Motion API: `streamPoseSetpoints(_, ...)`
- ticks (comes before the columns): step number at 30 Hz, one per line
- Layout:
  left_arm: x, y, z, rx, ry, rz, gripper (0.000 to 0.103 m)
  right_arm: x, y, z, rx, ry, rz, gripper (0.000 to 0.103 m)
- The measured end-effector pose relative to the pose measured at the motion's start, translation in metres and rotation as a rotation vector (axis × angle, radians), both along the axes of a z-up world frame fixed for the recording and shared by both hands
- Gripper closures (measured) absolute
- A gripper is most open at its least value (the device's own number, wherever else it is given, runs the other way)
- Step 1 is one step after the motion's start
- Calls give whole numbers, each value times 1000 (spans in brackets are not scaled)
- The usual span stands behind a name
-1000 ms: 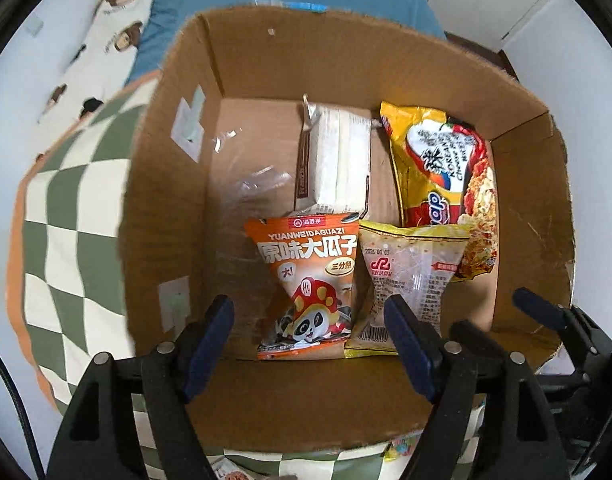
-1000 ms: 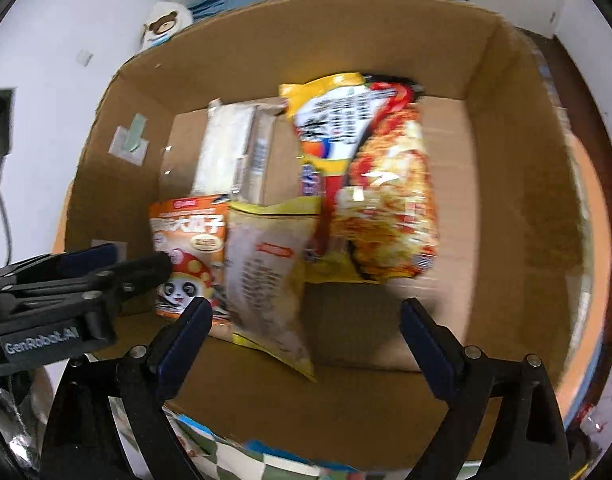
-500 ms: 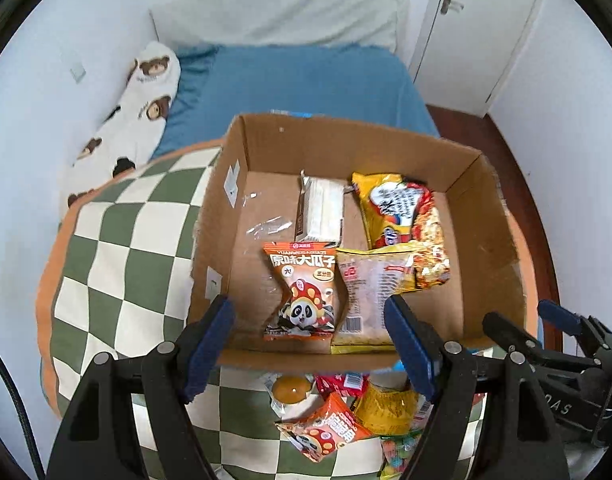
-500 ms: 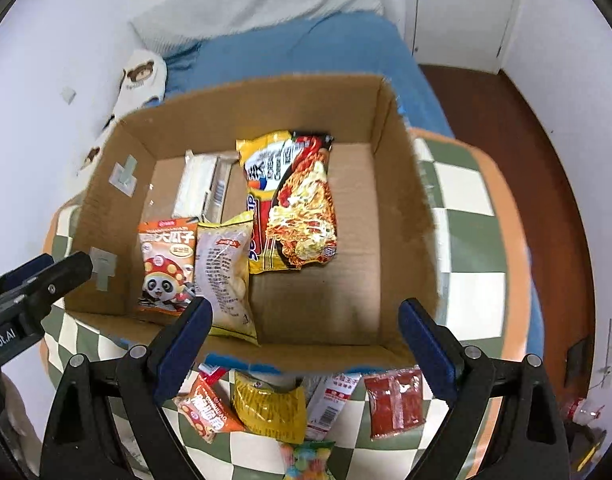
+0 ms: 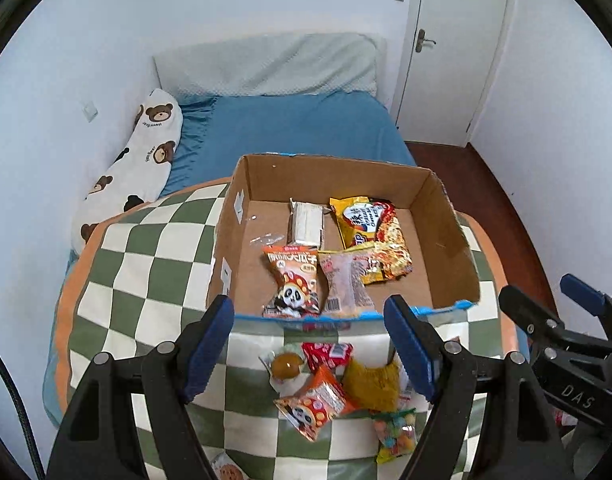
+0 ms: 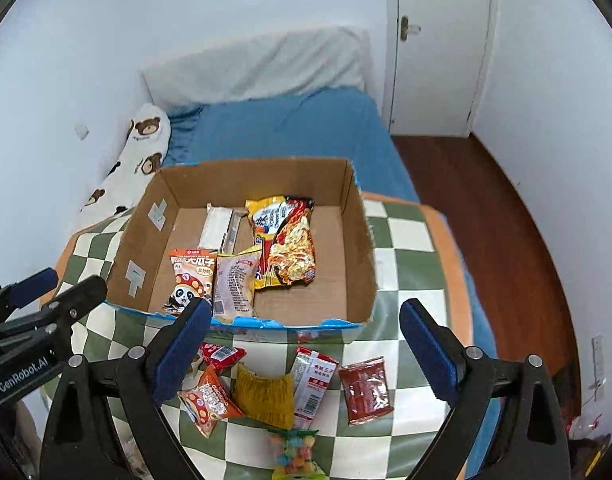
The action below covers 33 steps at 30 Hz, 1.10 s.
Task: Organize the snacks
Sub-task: 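Grasp the orange CUICUIJIAO bag with the left tool while the right grasps the yellow packet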
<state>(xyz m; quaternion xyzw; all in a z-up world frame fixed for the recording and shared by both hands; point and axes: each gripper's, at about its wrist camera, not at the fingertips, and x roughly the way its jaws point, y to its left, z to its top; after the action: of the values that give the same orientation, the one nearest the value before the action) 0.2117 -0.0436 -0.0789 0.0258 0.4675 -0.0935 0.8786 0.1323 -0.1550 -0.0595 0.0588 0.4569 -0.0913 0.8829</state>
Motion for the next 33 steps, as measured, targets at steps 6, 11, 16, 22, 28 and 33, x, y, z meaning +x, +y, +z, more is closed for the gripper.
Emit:
streamPoseSetpoints(6,-19,11,-6,-53,18,14,1,-27,1,14,41,-35,-11,2)
streamPoseSetpoints(11,-20,17,-53,6,107,37,0,-36,-10,-24,199,63,-23,2)
streamPoseSetpoints(16,-25,8,-127,188,212,-21,0,-37,-20,-114,338,283,-18,2)
streamPoseSetpoints(22,-25,-39,-210,438,322,-290,0,-47,-43,-204,431,457,-63,2)
streamPoseSetpoints(28,-22,-66,-256,475,396,-414,43,-43,-55,-220,442,454,-24,15)
streamPoseSetpoints(33,-21,-36,-251,342,443,-228,45,-25,-62,-214,446,422,-22,15)
